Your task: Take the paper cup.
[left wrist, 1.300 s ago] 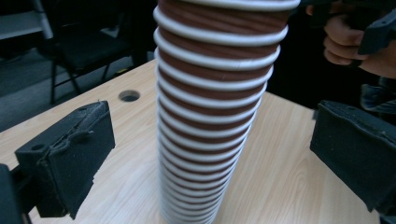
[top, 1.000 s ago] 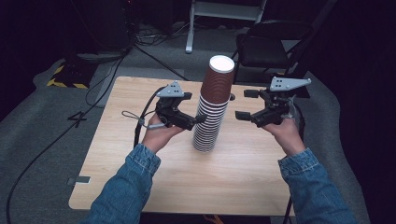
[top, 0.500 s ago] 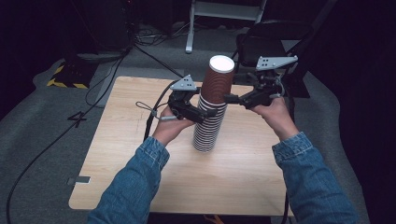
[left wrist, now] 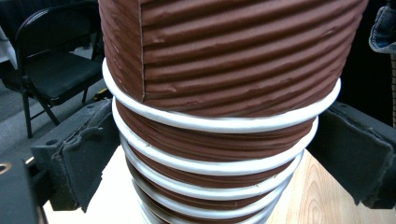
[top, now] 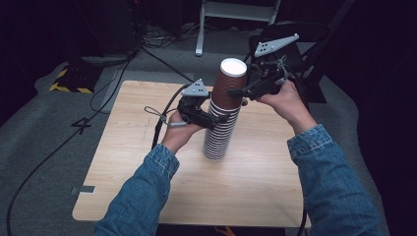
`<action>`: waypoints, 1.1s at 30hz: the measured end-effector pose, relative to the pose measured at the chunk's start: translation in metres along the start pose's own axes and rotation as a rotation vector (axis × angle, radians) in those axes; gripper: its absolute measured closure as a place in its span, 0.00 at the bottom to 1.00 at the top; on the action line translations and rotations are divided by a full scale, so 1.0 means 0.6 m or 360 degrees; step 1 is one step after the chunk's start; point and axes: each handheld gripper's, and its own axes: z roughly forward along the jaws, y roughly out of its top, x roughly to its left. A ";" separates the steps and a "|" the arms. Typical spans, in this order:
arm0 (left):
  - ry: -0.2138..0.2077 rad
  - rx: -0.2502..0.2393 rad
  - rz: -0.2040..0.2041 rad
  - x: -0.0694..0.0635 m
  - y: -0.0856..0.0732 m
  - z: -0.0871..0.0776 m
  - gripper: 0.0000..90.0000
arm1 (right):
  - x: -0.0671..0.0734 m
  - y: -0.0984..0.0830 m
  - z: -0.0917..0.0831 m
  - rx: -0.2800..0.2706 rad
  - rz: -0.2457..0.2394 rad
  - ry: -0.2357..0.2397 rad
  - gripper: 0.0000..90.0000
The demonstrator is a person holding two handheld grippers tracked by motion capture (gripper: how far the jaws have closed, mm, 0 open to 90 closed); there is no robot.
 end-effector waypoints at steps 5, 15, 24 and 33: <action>-0.0001 0.0001 0.0003 0.000 0.000 0.000 0.05 | 0.000 0.010 0.003 0.0046 -0.0016 0.0011 0.12; 0.0000 0.0000 0.0014 0.001 -0.001 -0.001 0.05 | -0.004 0.021 0.002 0.0140 -0.0030 0.0007 0.18; -0.0005 0.0001 0.0011 0.002 -0.001 -0.001 0.06 | 0.002 0.030 0.002 0.0194 -0.0048 -0.0024 0.20; -0.0005 0.0001 0.0007 0.001 -0.001 -0.001 0.06 | 0.005 0.041 0.002 0.0257 -0.0048 -0.0042 0.20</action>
